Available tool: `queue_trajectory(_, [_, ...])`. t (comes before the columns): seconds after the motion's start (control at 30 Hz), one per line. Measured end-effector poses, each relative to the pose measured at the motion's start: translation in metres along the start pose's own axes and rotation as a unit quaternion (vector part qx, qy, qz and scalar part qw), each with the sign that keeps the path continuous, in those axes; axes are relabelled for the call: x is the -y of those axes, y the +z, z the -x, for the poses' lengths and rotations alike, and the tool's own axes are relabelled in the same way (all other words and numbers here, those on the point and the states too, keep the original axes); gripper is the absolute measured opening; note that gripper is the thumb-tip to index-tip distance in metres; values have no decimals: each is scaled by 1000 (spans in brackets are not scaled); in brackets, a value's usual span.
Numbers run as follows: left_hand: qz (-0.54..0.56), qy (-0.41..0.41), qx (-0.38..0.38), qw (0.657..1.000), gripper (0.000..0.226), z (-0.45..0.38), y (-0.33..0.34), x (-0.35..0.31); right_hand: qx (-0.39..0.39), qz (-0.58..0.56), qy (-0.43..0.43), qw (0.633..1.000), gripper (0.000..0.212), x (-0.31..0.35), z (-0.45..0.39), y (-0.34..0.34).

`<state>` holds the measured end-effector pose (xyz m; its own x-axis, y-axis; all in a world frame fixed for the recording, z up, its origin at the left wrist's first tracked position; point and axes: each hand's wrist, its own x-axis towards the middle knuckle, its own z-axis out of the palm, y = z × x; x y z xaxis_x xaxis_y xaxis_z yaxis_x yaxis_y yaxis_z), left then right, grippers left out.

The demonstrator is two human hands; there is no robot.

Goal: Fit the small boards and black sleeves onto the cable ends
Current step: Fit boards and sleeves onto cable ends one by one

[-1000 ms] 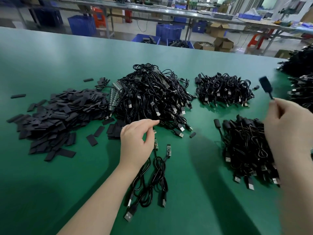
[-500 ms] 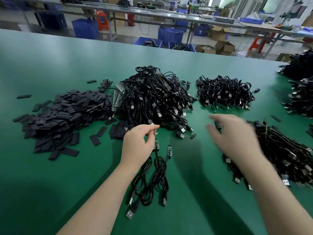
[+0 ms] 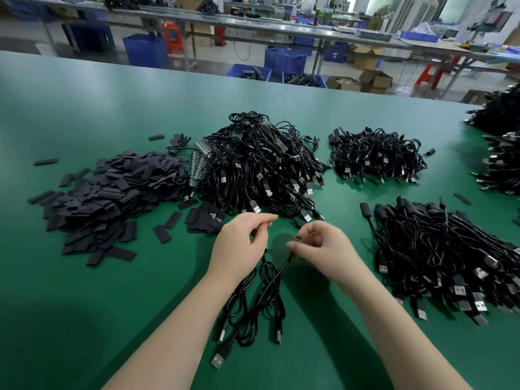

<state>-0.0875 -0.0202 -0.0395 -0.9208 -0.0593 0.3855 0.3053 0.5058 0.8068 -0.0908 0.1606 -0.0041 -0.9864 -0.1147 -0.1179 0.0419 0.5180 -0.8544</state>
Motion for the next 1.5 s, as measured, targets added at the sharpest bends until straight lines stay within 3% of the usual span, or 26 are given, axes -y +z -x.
queue_trajectory(0.17, [87, -12, -53, 995, 26, -1, 0, -7, -44, -273, -24, 961, 11, 33, 10, -18])
queue_trajectory(0.3, [151, 13, -137, 979, 25, -5, -9, -14, -3, -491, 7, 871, 13, 55, 10, -14])
queue_trajectory(0.47, [191, -3, -252, 949, 30, -12, -24, -8, -69, -620, 64, 779, 6, 53, -1, 5])
queue_trajectory(0.6, [157, 23, -250, 955, 25, -11, -24, -3, -102, -613, 96, 778, 9, 44, -2, 14])
queue_trajectory(0.7, [123, 48, -226, 965, 29, -10, -19, -6, -86, -587, 44, 804, 8, 59, 1, 16])
queue_trajectory(0.8, [76, 133, -209, 966, 32, -11, -21, -11, -61, -552, -32, 831, 4, 90, 6, 20])
queue_trajectory(0.9, [64, 195, -218, 954, 32, -12, -25, -12, -31, -595, -79, 799, 5, 117, 8, 23])
queue_trajectory(1.0, [44, 167, -248, 953, 45, -11, -26, -11, -45, -644, -52, 762, 4, 121, 0, 24])
queue_trajectory(1.03, [27, 152, -257, 954, 46, -11, -26, -10, -58, -636, -26, 769, 3, 116, -3, 25])
queue_trajectory(1.1, [-41, 124, -263, 956, 43, -12, -27, -12, -77, -568, 40, 819, 2, 96, -8, 28])
queue_trajectory(1.2, [-127, 101, -166, 973, 43, -11, -23, -16, -79, -421, 102, 898, 1, 57, -10, 33])
queue_trajectory(1.3, [-121, 74, -30, 989, 40, -6, -13, -16, -95, -302, 92, 944, 5, 33, -9, 30])
queue_trajectory(1.43, [-152, 38, 52, 986, 31, -2, -8, -12, -63, -196, 68, 976, 8, 32, -9, 22])
queue_trajectory(1.5, [-186, 8, 50, 981, 27, -3, -10, -12, -114, 9, 2, 993, 12, 38, -11, 23])
